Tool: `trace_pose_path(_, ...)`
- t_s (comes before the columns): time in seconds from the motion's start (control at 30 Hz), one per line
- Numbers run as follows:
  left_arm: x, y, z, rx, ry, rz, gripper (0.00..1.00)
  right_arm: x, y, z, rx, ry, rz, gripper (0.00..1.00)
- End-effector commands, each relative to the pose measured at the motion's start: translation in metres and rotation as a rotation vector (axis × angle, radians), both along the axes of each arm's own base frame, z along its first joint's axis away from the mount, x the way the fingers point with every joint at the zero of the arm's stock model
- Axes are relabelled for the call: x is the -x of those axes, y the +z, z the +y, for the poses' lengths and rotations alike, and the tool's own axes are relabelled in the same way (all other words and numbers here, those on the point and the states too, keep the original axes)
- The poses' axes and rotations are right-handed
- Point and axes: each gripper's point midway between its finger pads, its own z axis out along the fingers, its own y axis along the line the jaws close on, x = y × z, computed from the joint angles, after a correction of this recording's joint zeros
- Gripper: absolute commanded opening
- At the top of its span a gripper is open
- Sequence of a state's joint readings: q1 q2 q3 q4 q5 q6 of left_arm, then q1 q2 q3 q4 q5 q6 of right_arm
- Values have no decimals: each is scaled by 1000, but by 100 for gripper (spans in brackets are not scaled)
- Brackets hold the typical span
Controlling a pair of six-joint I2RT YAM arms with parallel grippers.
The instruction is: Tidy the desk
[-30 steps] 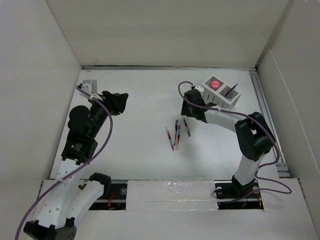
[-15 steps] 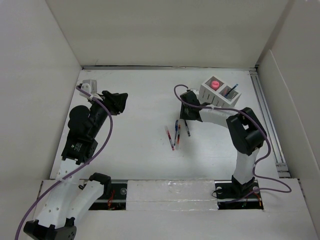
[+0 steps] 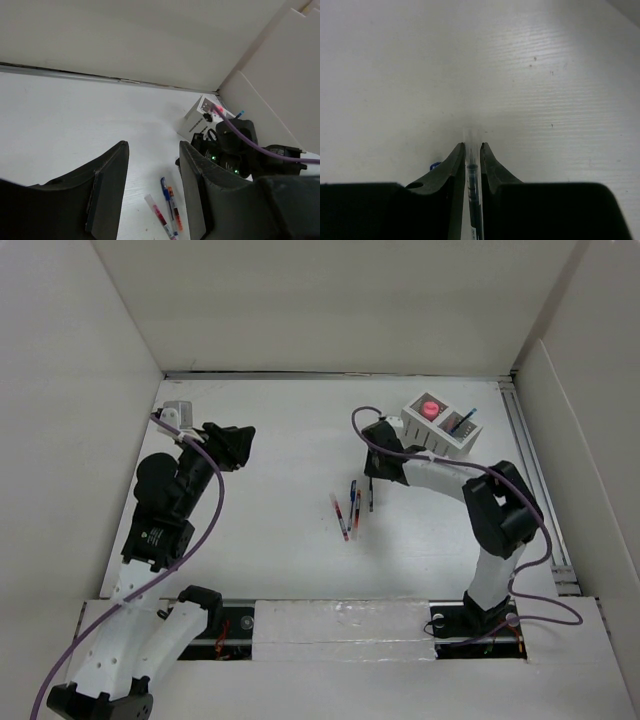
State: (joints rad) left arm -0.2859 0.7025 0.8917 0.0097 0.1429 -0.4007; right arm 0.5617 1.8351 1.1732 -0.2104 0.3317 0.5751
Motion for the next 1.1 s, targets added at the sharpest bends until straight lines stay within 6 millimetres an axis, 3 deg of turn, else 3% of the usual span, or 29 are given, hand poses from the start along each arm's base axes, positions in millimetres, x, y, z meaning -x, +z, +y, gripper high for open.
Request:
trace_pose_path(0.0, 8, 20, 2, 17, -8, -76, 40, -21, 68, -11, -53, -83, -175, 8)
trace_pose_path(0.03, 7, 20, 1, 18, -8, -72, 40, -23, 91, -12, -76, -93, -230, 7)
trace_pose_path(0.1, 8, 19, -1, 17, -24, -71, 40, -34, 119, -35, -87, -157, -304, 7)
trace_pose_path(0.13, 9, 21, -2, 20, -28, -76, 40, -38, 144, -45, -113, -186, -364, 8)
trace_pose_path(0.23, 8, 18, -2, 21, -27, -69, 40, -50, 188, -90, -137, -300, -477, 9)
trace_pose_path(0.27, 8, 18, -3, 23, -35, -66, 40, -49, 213, -109, -137, -352, -548, 9)
trace_pose_path(0.3, 9, 19, -4, 25, -41, -69, 40, -52, 215, -135, -122, -417, -580, 9)
trace_pose_path(0.37, 9, 19, -5, 25, -47, -72, 40, -52, 242, -169, -135, -522, -691, 9)
trace_pose_path(0.4, 9, 19, -5, 26, -46, -70, 40, -51, 237, -196, -122, -582, -704, 9)
trace_pose_path(0.43, 8, 17, -5, 25, -43, -65, 40, -54, 248, -208, -150, -613, -771, 9)
trace_pose_path(0.5, 7, 16, -7, 24, -52, -61, 40, -52, 246, -224, -178, -643, -808, 10)
trace_pose_path(0.53, 7, 16, -7, 25, -55, -60, 40, -53, 255, -237, -195, -672, -861, 10)
trace_pose_path(0.63, 7, 15, -9, 27, -63, -56, 40, -59, 260, -258, -185, -733, -921, 10)
trace_pose_path(0.77, 9, 18, -8, 25, -61, -65, 40, -68, 255, -279, -114, -804, -960, 11)
trace_pose_path(1.07, 10, 20, -2, 21, -32, -74, 40, -79, 231, -296, 70, -899, -907, 11)
